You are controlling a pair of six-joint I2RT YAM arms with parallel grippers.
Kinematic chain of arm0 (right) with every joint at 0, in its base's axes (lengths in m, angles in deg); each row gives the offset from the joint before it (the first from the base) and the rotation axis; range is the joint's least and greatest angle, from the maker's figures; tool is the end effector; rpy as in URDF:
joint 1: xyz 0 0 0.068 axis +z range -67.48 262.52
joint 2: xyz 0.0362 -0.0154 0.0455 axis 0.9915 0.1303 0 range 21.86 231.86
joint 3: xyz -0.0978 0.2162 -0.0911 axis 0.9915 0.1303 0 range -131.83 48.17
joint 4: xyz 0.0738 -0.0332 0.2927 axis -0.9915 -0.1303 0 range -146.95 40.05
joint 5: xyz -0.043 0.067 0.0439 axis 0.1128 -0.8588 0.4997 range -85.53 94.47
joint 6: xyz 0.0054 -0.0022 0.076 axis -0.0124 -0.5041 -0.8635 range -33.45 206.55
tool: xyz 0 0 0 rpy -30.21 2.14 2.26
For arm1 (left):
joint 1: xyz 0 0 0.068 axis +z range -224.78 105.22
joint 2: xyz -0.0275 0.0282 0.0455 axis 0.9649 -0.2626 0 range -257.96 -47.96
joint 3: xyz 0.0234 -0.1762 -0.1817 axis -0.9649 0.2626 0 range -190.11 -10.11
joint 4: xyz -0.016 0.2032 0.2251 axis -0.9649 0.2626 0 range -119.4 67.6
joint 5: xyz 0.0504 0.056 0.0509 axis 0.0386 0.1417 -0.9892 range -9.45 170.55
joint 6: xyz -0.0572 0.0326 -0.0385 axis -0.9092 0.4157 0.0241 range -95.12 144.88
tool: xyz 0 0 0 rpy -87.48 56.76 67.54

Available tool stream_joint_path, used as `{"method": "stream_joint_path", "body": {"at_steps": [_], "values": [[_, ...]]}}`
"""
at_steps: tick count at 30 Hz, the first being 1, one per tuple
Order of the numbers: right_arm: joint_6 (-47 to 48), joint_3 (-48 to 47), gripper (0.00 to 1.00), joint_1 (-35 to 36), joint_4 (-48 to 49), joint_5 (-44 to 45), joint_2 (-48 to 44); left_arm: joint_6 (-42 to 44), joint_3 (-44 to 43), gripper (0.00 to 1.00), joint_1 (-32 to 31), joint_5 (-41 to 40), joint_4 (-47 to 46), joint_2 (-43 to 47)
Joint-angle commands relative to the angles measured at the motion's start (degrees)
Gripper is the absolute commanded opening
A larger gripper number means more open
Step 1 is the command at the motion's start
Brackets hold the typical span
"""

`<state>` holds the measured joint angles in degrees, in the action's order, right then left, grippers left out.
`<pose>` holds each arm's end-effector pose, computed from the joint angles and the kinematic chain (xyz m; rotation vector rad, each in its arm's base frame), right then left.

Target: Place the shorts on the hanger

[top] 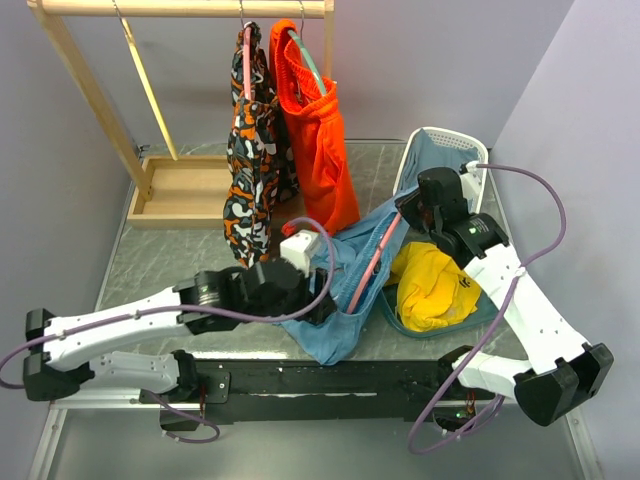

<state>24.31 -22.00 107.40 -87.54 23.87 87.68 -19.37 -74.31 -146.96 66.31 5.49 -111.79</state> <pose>0.2965 0.1139 0.3445 0.8775 1.9754 0.5348 0.1111 -0.2940 0.3175 0.4066 2.2584 -0.8729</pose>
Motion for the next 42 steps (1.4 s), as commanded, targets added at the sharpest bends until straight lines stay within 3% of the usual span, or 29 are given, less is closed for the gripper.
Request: {"method": "stream_joint_path", "body": {"at_steps": [1,7,10,21,32,39,42], "values": [[-2.9,-3.5,0.00,-1.7,-0.8,-0.9,-0.2,2.5,5.7,0.66,-5.2,-9.3,1.4,6.1],[-5.1,-7.3,0.00,-2.3,-6.7,-3.1,3.7,-3.6,12.6,0.70,-16.8,-19.9,-2.5,5.9],[-6.1,-6.7,0.00,-2.2,-6.6,-4.5,4.1,-5.8,13.1,0.71,-19.6,-25.3,-6.3,2.2],[-6.4,-7.4,0.00,-2.8,-7.9,-6.1,4.6,-2.3,8.6,0.70,-21.3,-36.3,-17.5,-12.6],[-7.3,-6.4,0.00,-2.9,-6.8,-8.1,3.3,7.0,12.3,0.62,-18.0,-32.3,-31.4,-13.8],[-6.9,-6.2,0.00,-3.1,-6.8,-9.0,3.2,8.7,14.0,0.58,-17.5,-32.5,-31.4,-14.7],[-6.8,-5.8,0.00,-3.3,-6.5,-9.2,3.0,9.4,15.7,0.63,-17.6,-32.4,-30.9,-13.9]]}}
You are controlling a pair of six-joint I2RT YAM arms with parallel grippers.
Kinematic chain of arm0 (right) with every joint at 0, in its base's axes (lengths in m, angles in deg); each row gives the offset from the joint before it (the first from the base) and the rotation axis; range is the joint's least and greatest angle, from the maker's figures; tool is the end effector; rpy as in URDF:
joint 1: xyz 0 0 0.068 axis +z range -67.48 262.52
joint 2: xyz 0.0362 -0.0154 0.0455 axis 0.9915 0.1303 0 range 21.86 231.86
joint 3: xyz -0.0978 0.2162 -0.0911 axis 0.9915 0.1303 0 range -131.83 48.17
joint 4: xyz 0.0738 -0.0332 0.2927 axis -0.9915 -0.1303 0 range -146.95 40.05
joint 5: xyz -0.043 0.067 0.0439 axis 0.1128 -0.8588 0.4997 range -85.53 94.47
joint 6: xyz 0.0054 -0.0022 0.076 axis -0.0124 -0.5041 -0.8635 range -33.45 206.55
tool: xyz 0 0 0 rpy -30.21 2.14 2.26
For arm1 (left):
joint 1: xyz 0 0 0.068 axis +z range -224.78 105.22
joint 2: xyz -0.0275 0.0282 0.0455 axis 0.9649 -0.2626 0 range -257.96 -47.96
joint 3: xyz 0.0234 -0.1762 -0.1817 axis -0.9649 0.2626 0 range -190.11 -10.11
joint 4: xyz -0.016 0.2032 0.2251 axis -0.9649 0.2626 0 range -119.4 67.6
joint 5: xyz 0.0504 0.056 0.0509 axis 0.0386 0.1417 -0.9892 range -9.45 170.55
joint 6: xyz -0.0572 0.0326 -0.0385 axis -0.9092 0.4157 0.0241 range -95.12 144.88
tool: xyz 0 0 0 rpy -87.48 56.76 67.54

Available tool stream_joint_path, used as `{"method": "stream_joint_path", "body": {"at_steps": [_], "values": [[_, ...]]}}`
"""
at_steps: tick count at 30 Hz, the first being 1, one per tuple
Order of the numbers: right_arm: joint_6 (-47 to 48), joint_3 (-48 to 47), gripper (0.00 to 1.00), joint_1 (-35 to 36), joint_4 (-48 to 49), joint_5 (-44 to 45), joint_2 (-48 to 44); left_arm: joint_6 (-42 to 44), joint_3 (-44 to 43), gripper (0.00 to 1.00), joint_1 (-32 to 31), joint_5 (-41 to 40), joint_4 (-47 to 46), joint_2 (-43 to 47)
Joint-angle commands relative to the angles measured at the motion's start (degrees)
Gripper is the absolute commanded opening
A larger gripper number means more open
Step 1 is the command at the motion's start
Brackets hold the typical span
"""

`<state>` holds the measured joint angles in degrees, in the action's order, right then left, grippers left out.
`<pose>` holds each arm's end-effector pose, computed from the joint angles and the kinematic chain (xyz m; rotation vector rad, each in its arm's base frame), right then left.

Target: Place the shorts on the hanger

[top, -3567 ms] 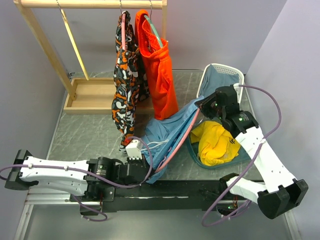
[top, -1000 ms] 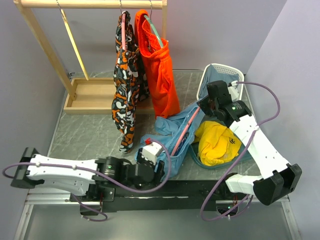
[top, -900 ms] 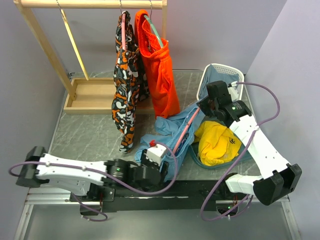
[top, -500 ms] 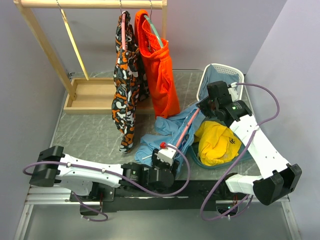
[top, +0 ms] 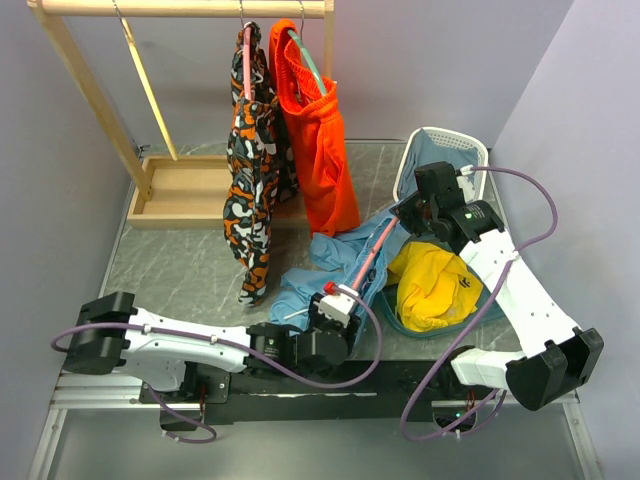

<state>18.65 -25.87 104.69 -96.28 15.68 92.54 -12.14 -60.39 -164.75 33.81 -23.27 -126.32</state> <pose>0.3058 0.1112 0.3276 1.0143 2.1452 0.5655 0.0472 -0.3522 0.2032 0.4718 1.9518 -0.5497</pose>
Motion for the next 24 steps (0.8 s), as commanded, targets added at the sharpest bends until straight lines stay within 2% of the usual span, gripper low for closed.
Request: {"method": "stream_joint_path", "body": {"at_steps": [1,6,9,10,11,13,14,15,17,18,19,20,22,24], "values": [[-1.1,-1.5,0.00,-0.6,2.4,-1.1,-1.8,2.3,2.1,0.64,0.2,0.0,-2.2,1.0],[-1.4,-0.8,0.00,-0.7,3.3,-2.2,-1.4,3.6,3.6,0.65,0.2,0.0,-3.4,2.2],[-1.6,-0.8,0.00,-0.6,3.6,-3.2,-1.2,4.1,4.1,0.57,0.2,-1.9,-5.6,1.6],[-1.6,-0.8,0.00,-0.6,3.8,-3.6,-1.2,4.4,4.5,0.52,0.2,-3.3,-8.0,1.5],[-1.7,-0.5,0.00,-0.6,3.8,-4.0,-1.2,4.8,4.9,0.40,0.3,-3.8,-9.5,1.8],[-2.1,0.1,0.00,-0.7,4.5,-5.1,-1.5,6.4,6.1,0.23,0.9,-2.8,-12.6,2.6],[-2.1,0.2,0.01,-0.7,4.7,-5.5,-1.7,7.1,6.3,0.07,1.3,-2.2,-15.2,3.6],[-2.1,0.4,0.02,-0.8,4.9,-5.7,-1.9,8.4,6.6,0.01,1.3,-2.0,-16.1,4.2],[-1.4,0.4,0.14,-0.8,4.8,-6.1,-2.4,9.7,6.8,0.01,1.3,-2.0,-17.2,6.2],[-1.1,0.2,0.23,-0.9,4.6,-5.9,-2.6,10.2,7.2,0.01,1.3,-1.5,-17.4,7.1],[-0.1,0.3,0.48,-1.0,4.8,-6.0,-3.0,10.6,7.3,0.01,1.3,-1.2,-17.2,8.9],[0.7,0.5,0.59,-1.0,5.2,-6.1,-3.8,11.4,7.3,0.01,1.3,0.0,-16.0,9.9],[3.5,0.7,0.76,-1.0,6.9,-5.8,-4.8,11.6,6.9,0.01,1.3,0.3,-14.1,13.0],[5.3,0.7,0.85,-1.0,7.9,-4.8,-6.5,12.4,6.3,0.01,1.3,1.1,-10.7,15.1]]}}
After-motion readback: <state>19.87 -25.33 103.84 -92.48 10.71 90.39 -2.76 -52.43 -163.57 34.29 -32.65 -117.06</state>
